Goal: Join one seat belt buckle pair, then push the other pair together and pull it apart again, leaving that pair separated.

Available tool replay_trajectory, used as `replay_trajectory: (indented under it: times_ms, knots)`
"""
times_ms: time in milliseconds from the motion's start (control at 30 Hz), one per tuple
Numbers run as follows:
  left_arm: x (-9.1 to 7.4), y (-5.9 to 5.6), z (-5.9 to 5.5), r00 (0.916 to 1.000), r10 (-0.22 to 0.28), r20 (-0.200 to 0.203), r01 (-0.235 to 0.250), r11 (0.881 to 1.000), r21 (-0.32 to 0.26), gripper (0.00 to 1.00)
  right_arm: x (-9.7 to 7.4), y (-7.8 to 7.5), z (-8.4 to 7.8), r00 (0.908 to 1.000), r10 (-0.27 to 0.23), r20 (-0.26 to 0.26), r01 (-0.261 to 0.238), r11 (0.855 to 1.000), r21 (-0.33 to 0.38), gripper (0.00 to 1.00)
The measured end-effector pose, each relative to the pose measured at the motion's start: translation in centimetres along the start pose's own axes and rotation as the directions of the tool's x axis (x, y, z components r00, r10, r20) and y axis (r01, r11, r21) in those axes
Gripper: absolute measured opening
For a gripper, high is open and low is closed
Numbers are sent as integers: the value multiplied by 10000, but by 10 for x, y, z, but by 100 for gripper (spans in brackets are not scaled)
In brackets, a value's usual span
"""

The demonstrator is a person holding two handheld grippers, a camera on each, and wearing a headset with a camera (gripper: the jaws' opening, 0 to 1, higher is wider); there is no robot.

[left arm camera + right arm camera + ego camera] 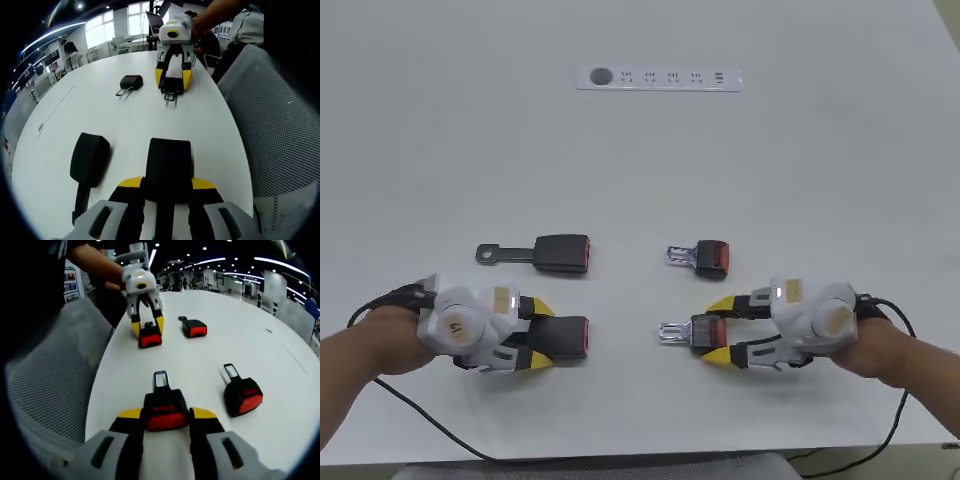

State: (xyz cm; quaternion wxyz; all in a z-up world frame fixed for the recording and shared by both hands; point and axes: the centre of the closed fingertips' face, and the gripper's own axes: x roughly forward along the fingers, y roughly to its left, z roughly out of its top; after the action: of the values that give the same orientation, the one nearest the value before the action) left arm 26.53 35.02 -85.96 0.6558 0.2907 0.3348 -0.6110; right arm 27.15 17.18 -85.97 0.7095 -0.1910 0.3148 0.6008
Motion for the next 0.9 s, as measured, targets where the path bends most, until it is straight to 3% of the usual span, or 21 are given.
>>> replay_trajectory:
  times_ms: [900]
  knots:
    - [0, 1, 0, 10000, 5, -64, -5, 10000, -33, 34, 41, 16, 37, 9977, 311, 610, -299, 9993, -206, 36]
